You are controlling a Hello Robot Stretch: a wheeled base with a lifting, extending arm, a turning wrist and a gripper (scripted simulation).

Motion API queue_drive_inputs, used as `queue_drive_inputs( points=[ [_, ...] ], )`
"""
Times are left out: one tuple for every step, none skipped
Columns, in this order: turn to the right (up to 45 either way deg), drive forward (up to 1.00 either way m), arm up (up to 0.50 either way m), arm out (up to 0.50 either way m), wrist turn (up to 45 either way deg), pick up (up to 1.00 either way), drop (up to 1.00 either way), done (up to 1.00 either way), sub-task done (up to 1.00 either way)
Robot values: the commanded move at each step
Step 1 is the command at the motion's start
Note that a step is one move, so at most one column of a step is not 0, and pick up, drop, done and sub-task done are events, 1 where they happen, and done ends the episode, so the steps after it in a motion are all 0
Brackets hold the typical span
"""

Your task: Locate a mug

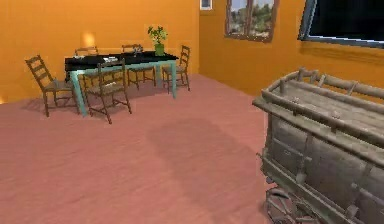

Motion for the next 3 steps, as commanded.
queue_drive_inputs(
  points=[
    [0.0,0.25,0.0,0.0,0.0,0.0,0.0,0.0,0.0],
    [45.0,0.0,0.0,0.0,0.0,0.0,0.0,0.0,0.0],
    [45.0,0.0,0.0,0.0,0.0,0.0,0.0,0.0,0.0]
  ],
)
